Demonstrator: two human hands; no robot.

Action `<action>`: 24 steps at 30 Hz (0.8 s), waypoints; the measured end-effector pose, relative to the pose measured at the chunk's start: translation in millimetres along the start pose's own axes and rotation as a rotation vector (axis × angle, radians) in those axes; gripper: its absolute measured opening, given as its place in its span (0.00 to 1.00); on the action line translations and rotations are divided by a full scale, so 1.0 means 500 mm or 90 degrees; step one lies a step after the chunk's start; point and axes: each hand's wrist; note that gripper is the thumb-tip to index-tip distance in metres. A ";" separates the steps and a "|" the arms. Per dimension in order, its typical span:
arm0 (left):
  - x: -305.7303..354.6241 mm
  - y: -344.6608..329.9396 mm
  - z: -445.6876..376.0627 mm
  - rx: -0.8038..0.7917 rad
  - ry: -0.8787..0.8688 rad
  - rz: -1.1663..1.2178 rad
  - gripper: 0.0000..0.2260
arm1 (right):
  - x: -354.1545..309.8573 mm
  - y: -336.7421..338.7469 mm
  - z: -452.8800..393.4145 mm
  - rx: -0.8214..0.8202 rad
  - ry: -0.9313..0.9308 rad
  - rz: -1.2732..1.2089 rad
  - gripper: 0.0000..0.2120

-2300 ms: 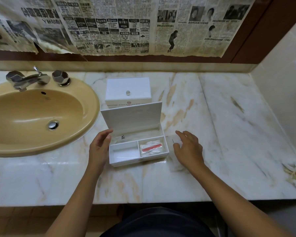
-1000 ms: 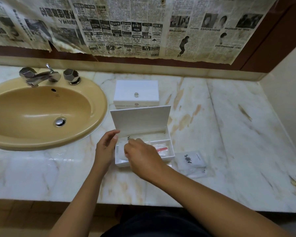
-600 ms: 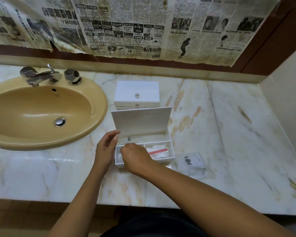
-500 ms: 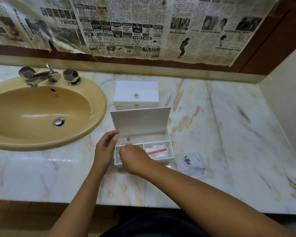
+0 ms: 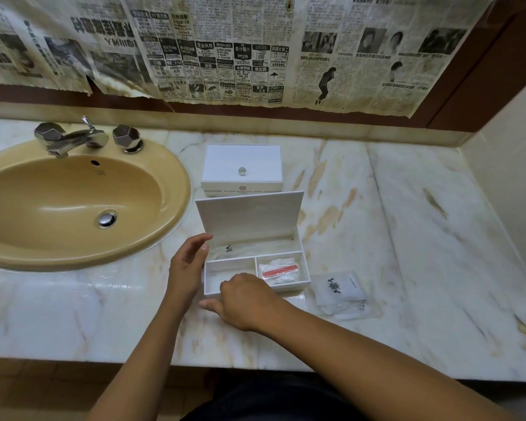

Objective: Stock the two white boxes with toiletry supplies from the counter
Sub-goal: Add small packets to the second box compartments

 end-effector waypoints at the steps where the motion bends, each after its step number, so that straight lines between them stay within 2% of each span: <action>1: -0.001 0.000 -0.001 0.000 0.003 0.002 0.10 | -0.001 0.002 -0.002 -0.006 0.001 -0.001 0.30; 5: -0.003 0.000 -0.001 0.003 0.007 -0.011 0.09 | -0.002 0.015 -0.001 -0.032 0.003 -0.004 0.31; 7: -0.001 0.000 -0.001 0.005 0.011 -0.008 0.09 | 0.002 0.018 0.002 -0.010 0.008 -0.023 0.28; 12: 0.000 -0.001 -0.001 0.003 0.039 0.025 0.10 | 0.043 0.060 0.008 0.176 0.017 -0.099 0.13; 18: -0.003 0.001 -0.002 0.001 0.053 0.011 0.10 | 0.143 0.117 0.045 0.318 -0.135 -0.096 0.07; 21: 0.001 0.001 -0.001 0.005 0.055 0.007 0.10 | 0.184 0.124 0.069 0.312 -0.226 -0.083 0.07; 24: 0.003 0.000 0.000 0.001 0.056 0.007 0.09 | 0.227 0.116 0.086 0.187 -0.312 -0.035 0.08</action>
Point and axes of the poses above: each hand's wrist, its own z-axis away from the middle knuckle, its own y-axis out of the back of the hand, x = y × z, and after that the axes turned 10 degrees about x, right-handed
